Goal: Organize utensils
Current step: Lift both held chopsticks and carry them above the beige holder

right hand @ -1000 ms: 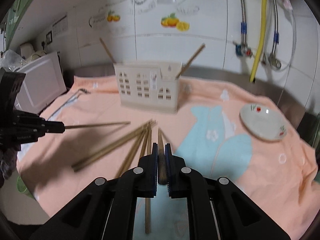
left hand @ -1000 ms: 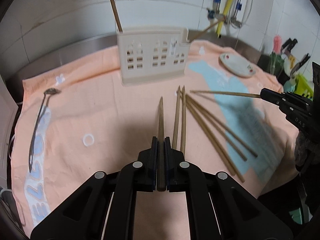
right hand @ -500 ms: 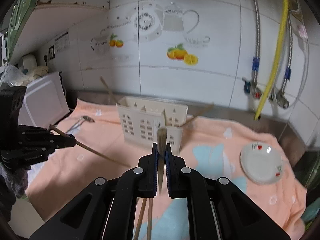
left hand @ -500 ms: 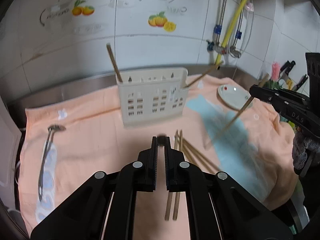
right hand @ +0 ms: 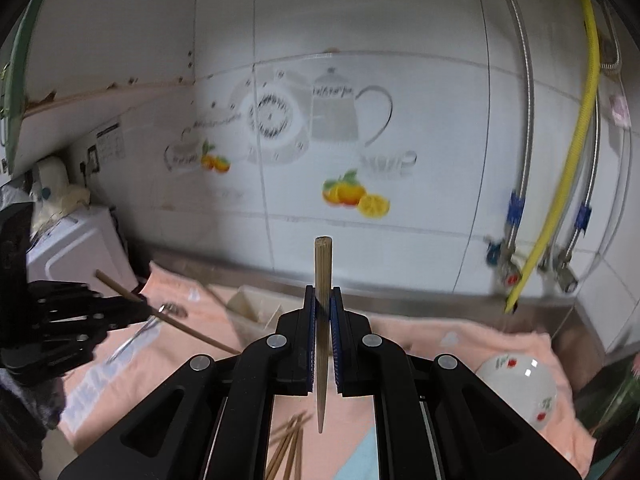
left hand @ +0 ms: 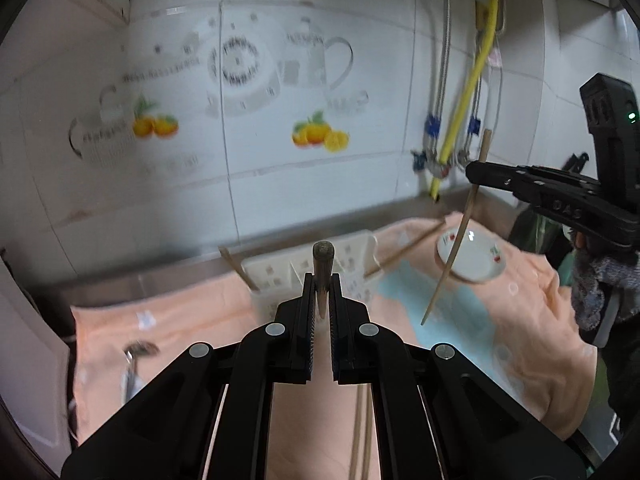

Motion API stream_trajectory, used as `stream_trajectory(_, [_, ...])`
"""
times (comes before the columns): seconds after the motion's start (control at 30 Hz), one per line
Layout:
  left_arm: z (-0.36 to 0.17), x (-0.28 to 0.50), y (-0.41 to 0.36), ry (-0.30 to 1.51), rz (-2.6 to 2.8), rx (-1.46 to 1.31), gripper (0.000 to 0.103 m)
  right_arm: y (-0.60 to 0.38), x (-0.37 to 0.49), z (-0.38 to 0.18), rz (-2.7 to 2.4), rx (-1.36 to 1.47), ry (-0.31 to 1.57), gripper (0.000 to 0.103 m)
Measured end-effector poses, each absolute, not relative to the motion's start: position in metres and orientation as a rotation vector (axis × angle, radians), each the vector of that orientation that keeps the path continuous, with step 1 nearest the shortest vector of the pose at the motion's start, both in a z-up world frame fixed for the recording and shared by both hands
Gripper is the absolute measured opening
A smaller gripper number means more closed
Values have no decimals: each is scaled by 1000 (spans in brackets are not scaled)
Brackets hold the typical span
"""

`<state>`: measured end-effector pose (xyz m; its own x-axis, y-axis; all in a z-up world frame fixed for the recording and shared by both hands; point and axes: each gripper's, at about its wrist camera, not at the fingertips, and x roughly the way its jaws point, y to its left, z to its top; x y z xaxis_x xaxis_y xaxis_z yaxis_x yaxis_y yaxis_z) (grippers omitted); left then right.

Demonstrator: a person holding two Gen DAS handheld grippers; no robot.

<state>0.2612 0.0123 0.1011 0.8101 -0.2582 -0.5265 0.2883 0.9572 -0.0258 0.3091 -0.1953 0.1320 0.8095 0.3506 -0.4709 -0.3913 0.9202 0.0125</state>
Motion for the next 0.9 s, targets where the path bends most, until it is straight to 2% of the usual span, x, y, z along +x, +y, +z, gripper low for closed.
stream_trajectory(0.2, [130, 277, 21, 491, -243, 54, 5, -189, 346, 149, 354, -65, 458, 7])
stream_trajectory(0.5, [139, 306, 35, 482, -223, -7, 5, -177, 377, 156, 332, -20, 409, 7])
stream_trajectory(0.9, [140, 324, 44, 449, -202, -57, 5, -162, 402, 108, 316, -55, 466, 7])
